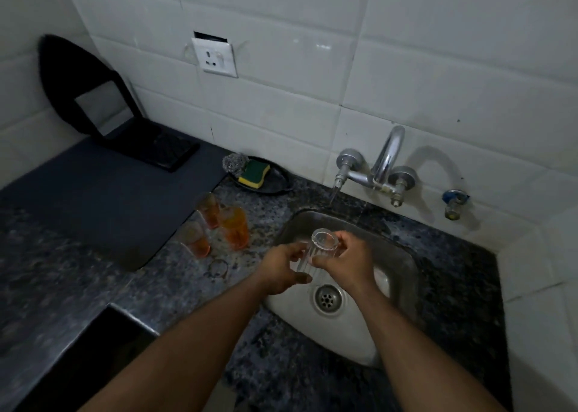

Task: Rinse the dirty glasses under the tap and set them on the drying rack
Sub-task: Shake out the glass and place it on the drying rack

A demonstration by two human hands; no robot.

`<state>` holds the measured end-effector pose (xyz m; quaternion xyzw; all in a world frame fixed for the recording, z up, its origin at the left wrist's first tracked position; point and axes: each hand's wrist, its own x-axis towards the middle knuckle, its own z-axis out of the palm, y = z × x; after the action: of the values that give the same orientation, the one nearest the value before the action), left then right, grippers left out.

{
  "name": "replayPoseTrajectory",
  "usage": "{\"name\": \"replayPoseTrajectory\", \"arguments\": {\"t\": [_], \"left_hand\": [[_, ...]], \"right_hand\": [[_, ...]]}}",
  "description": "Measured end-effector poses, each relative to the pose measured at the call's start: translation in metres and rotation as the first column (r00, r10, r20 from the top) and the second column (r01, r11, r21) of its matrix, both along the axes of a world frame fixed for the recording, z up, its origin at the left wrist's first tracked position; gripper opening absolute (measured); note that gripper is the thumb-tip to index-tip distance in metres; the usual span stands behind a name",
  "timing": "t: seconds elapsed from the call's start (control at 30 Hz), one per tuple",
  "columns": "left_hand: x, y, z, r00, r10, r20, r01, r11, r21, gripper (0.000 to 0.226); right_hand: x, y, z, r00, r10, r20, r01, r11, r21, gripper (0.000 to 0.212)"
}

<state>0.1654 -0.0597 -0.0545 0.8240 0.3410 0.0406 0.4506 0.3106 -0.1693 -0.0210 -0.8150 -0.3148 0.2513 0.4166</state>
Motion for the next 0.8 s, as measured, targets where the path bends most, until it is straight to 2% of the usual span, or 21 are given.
{"name": "replayPoseTrajectory", "arguments": {"t": [0.1, 0.23, 0.33, 0.43, 0.5, 0.6, 0.67, 0.8], "left_hand": [[-0.003, -0.008, -0.013, 1.000, 0.003, -0.015, -0.003, 1.000, 0.015, 0.070], [-0.001, -0.011, -0.024, 0.998, 0.006, -0.057, -0.003, 0.999, 0.044, 0.078], [0.000, -0.013, -0.023, 0.994, -0.031, -0.106, 0.036, 0.998, 0.050, 0.081], [0.000, -0.004, -0.011, 0.989, -0.051, -0.136, 0.060, 0.996, 0.066, 0.078], [-0.003, 0.010, 0.005, 0.986, -0.066, -0.152, 0.084, 0.990, 0.116, 0.071], [-0.016, 0.036, 0.036, 0.991, -0.038, -0.129, 0.065, 0.976, 0.209, 0.043], [-0.028, 0.055, 0.058, 0.996, 0.040, -0.082, -0.016, 0.961, 0.274, 0.029], [-0.070, 0.106, 0.086, 0.978, 0.209, 0.004, -0.200, 0.928, 0.315, 0.024]], "right_hand": [[-0.007, -0.006, -0.013, 0.999, 0.018, 0.050, -0.017, 1.000, -0.017, 0.047], [-0.005, -0.013, -0.028, 0.998, -0.010, 0.063, 0.010, 1.000, -0.011, 0.046], [-0.003, -0.020, -0.034, 0.996, 0.009, 0.085, -0.006, 0.999, -0.040, 0.046], [0.000, -0.015, -0.025, 0.998, 0.000, 0.068, 0.000, 1.000, 0.005, 0.047], [0.000, -0.004, -0.010, 0.998, 0.014, 0.061, -0.016, 0.999, 0.038, 0.050], [-0.005, 0.018, 0.018, 0.996, 0.065, 0.065, -0.070, 0.994, 0.085, 0.054], [-0.013, 0.037, 0.036, 0.994, 0.080, 0.079, -0.090, 0.986, 0.138, 0.053], [-0.044, 0.096, 0.065, 0.986, 0.138, 0.094, -0.157, 0.961, 0.227, 0.055]]}}
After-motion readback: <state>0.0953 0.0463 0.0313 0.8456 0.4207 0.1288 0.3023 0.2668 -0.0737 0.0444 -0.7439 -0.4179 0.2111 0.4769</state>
